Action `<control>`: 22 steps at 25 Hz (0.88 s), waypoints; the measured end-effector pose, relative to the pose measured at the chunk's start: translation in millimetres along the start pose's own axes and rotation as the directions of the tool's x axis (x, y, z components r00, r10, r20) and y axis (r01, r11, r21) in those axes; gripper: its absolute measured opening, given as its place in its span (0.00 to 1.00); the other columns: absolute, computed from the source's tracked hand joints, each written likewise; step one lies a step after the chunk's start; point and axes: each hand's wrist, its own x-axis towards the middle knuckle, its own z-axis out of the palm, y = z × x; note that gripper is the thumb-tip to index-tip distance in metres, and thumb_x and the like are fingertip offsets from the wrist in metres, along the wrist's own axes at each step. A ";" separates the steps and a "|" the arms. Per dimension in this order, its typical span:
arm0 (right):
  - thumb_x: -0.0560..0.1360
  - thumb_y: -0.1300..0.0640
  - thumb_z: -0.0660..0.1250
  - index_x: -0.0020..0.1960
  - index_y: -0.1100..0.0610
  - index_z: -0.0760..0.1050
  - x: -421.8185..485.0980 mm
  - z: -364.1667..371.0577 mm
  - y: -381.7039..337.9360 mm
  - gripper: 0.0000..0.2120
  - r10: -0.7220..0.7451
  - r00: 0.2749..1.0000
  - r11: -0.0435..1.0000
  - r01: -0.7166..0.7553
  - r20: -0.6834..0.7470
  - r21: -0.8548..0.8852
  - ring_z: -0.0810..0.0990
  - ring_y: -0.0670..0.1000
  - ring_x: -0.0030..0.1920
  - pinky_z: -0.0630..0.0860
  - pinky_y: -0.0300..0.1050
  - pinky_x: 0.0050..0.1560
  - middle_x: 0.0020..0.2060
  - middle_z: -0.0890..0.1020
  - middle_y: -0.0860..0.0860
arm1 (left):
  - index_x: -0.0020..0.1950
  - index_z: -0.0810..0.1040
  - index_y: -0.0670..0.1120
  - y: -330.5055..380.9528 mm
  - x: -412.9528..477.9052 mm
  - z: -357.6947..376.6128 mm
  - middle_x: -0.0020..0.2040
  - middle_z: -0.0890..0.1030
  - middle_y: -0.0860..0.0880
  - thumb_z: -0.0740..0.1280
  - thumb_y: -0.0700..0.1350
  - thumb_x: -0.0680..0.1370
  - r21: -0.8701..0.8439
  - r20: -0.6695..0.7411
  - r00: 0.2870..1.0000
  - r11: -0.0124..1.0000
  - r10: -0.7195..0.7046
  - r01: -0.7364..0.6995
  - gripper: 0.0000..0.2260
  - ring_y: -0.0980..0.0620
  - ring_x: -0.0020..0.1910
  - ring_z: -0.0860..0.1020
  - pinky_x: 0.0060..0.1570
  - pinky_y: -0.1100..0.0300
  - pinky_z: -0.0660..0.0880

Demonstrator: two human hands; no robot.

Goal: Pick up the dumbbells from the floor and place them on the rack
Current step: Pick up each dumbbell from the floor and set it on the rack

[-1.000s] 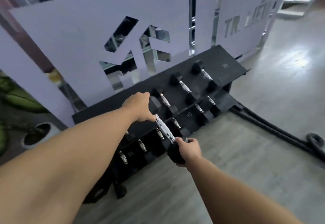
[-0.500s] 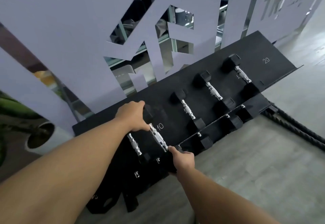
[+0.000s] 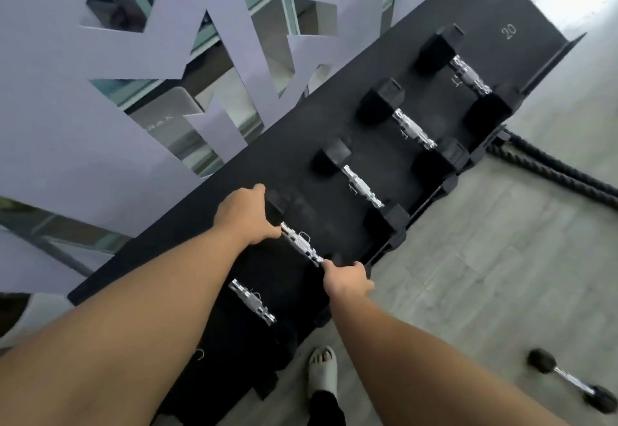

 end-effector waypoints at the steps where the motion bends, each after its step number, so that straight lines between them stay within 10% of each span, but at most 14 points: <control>1: 0.77 0.47 0.69 0.80 0.55 0.61 0.1 6.3 2.7 0.36 0.004 0.999 1.000 -0.002 -0.047 0.025 0.67 0.61 0.69 0.68 0.49 0.57 0.73 0.65 0.59 | 0.65 0.73 0.47 1.2 4.9 11.6 0.51 0.82 0.46 0.77 0.59 0.69 -0.040 -0.004 1.000 0.999 0.017 -0.017 0.30 0.43 0.50 0.81 0.42 0.51 0.78; 11: 0.78 0.53 0.67 0.74 0.52 0.67 1.8 17.7 -2.2 0.25 -0.030 0.994 0.999 0.027 -0.109 -0.027 0.67 0.62 0.68 0.64 0.46 0.53 0.72 0.63 0.57 | 0.78 0.67 0.48 -26.3 26.6 37.0 0.74 0.72 0.47 0.77 0.47 0.74 -0.343 0.074 0.987 0.933 0.139 -0.106 0.35 0.44 0.70 0.72 0.68 0.49 0.72; 22: 0.76 0.51 0.65 0.69 0.54 0.73 -31.4 -63.2 -30.0 0.22 -0.369 0.928 0.847 0.361 0.057 -0.390 0.76 0.60 0.64 0.76 0.51 0.62 0.62 0.78 0.56 | 0.66 0.77 0.55 -11.9 9.9 -5.3 0.63 0.79 0.56 0.71 0.58 0.75 -0.192 0.103 0.952 0.945 0.287 -0.264 0.21 0.50 0.60 0.78 0.54 0.52 0.77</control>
